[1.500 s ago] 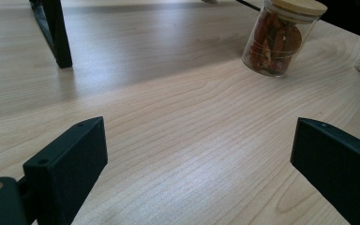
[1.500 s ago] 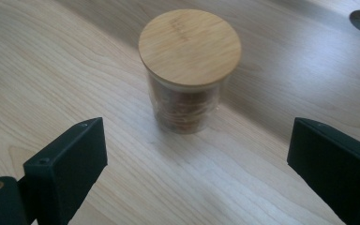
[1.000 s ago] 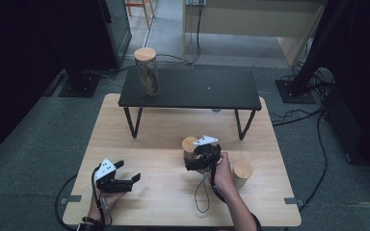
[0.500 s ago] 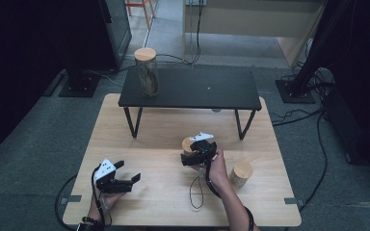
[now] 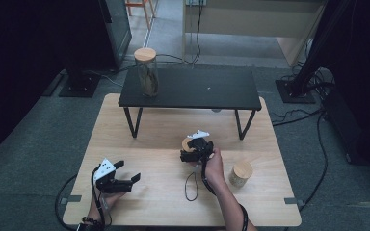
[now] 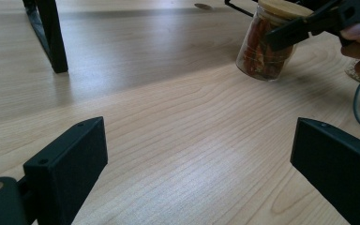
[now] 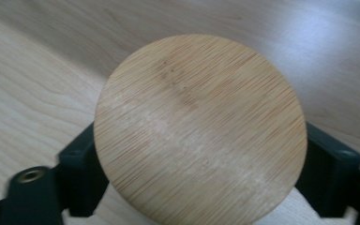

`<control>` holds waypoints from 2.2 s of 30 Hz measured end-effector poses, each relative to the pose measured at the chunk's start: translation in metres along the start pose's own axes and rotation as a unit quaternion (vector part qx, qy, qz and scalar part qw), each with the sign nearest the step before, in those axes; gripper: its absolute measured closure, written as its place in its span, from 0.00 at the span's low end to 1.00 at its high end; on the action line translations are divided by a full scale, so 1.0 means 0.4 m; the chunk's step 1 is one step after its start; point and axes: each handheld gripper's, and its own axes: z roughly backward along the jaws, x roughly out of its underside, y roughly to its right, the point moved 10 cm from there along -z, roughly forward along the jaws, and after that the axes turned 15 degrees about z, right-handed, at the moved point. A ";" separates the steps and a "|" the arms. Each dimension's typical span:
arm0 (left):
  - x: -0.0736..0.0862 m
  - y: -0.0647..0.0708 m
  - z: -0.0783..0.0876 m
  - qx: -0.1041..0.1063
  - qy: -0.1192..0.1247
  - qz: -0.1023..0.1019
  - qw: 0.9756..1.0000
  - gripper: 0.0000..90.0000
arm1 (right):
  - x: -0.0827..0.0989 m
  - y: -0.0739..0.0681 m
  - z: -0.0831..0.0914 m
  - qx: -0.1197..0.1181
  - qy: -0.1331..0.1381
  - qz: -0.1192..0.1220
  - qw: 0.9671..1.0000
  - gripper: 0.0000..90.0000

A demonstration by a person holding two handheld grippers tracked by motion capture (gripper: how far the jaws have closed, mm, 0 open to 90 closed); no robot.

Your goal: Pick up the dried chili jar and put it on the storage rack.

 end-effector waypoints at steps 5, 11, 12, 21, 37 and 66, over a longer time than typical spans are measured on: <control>0.000 -0.002 0.001 0.001 0.001 0.001 1.000 0.05 | -0.001 -0.001 -0.001 -0.004 0.004 -0.005 1.000 0.28; 0.000 -0.001 0.001 0.001 0.002 0.000 1.000 0.05 | -0.004 0.004 0.007 0.001 -0.008 -0.002 1.000 0.29; 0.000 -0.001 0.001 0.001 0.002 0.000 1.000 0.05 | -0.004 0.004 0.010 0.000 -0.010 0.002 1.000 0.29; 0.001 -0.002 0.002 0.003 0.003 0.001 1.000 0.05 | -0.017 0.009 0.066 -0.011 0.003 0.018 1.000 0.29; 0.001 -0.002 0.002 0.005 0.003 0.002 1.000 0.05 | -0.071 0.022 0.187 -0.044 0.034 0.055 0.997 0.29; 0.000 -0.004 0.002 0.008 0.003 0.001 1.000 0.05 | -0.168 0.120 0.344 -0.034 0.045 0.063 0.996 0.29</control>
